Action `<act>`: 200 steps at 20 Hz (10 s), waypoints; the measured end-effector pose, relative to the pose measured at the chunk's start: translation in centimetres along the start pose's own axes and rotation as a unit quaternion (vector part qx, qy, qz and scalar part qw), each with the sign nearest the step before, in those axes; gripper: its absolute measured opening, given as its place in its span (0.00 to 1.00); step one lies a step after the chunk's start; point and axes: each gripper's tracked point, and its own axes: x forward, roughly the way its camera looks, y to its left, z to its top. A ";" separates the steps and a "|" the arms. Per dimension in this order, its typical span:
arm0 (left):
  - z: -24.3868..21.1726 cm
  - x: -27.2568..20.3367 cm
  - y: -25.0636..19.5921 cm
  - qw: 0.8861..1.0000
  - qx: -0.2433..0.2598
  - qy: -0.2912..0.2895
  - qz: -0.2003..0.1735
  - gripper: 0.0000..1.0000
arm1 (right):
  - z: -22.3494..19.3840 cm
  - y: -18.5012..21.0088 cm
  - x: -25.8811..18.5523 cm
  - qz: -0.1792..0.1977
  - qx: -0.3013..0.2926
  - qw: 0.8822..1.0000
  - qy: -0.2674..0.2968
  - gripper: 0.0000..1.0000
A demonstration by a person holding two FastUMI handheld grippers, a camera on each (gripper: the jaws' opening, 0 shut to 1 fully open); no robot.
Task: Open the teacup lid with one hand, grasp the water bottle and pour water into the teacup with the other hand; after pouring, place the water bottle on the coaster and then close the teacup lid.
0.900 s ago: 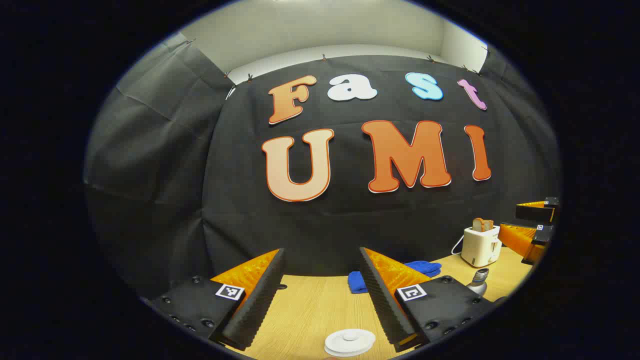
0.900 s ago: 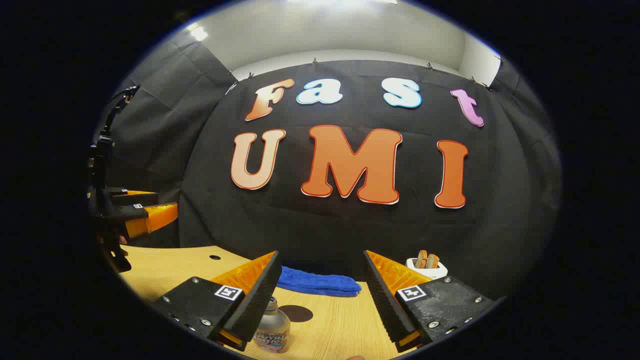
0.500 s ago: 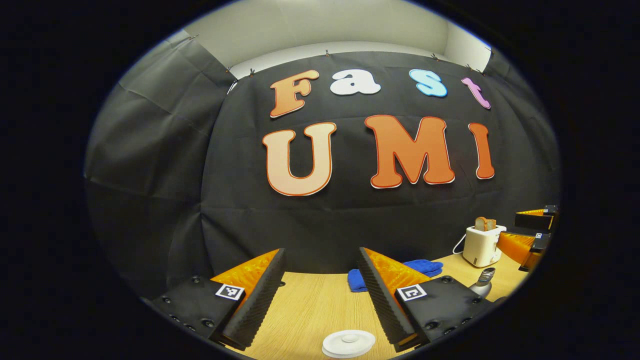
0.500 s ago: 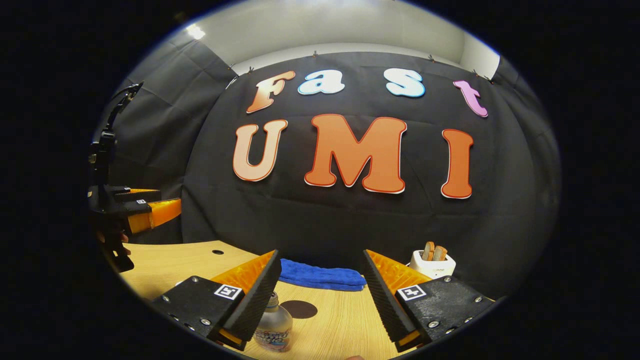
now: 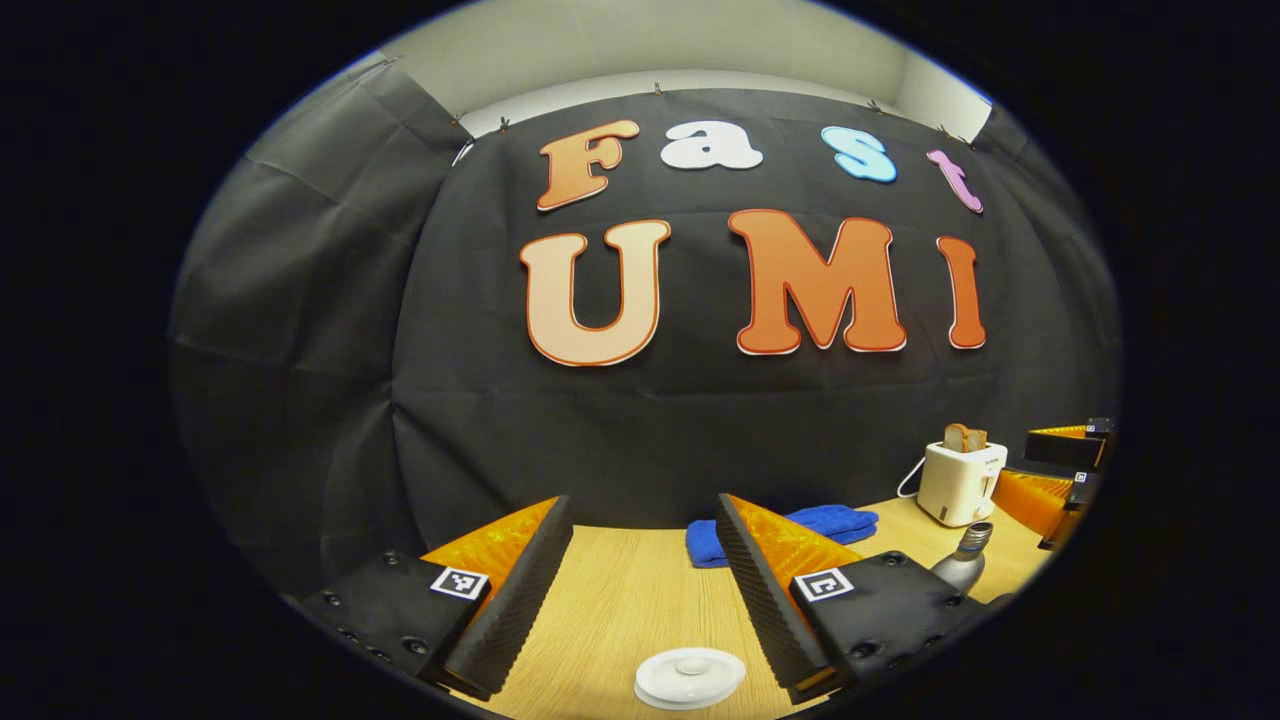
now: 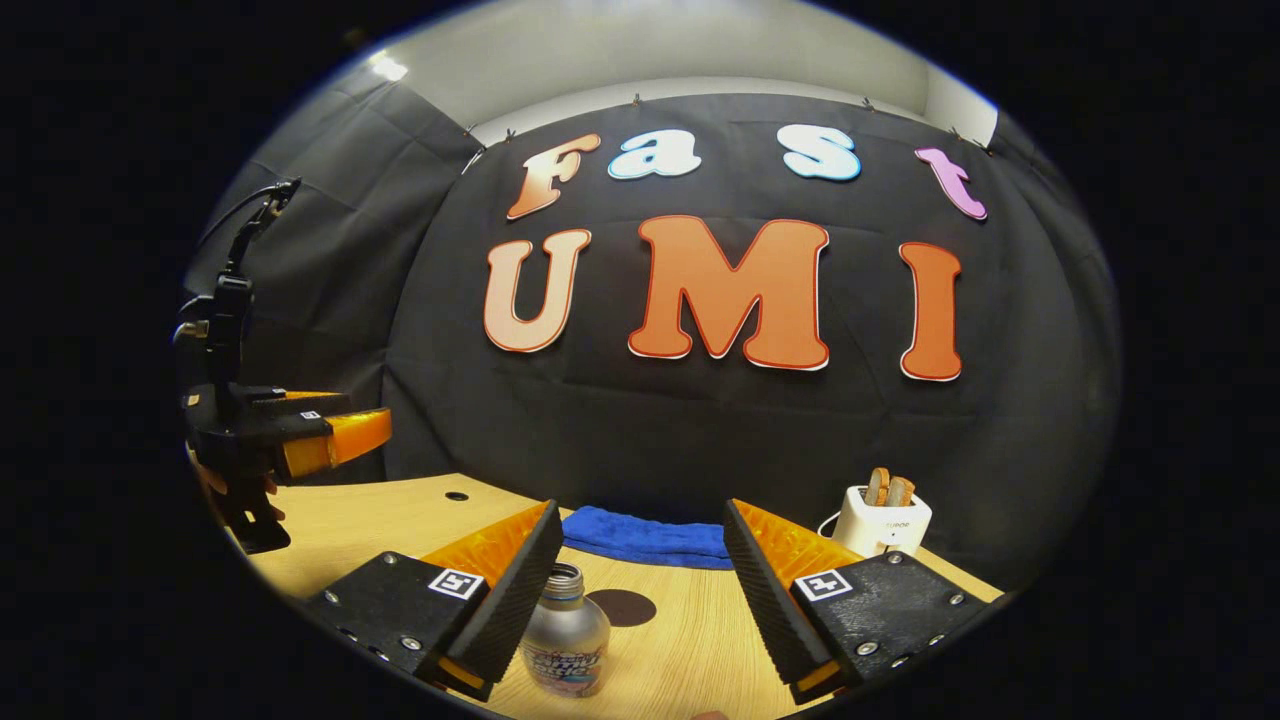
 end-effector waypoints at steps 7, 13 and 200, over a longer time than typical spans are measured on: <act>-3.7 -0.3 -1.4 0.999 0.021 0.043 -0.025 0.95 | -1.8 0.7 -0.3 0.029 0.003 0.999 0.028 0.97; -8.2 -0.5 -2.4 0.994 0.022 0.096 -0.048 0.96 | -4.9 2.8 -1.3 0.054 0.001 0.997 0.057 0.97; -8.3 -1.3 8.0 0.995 0.015 0.090 0.043 0.36 | -12.8 2.7 13.6 0.102 -0.132 0.979 0.121 0.78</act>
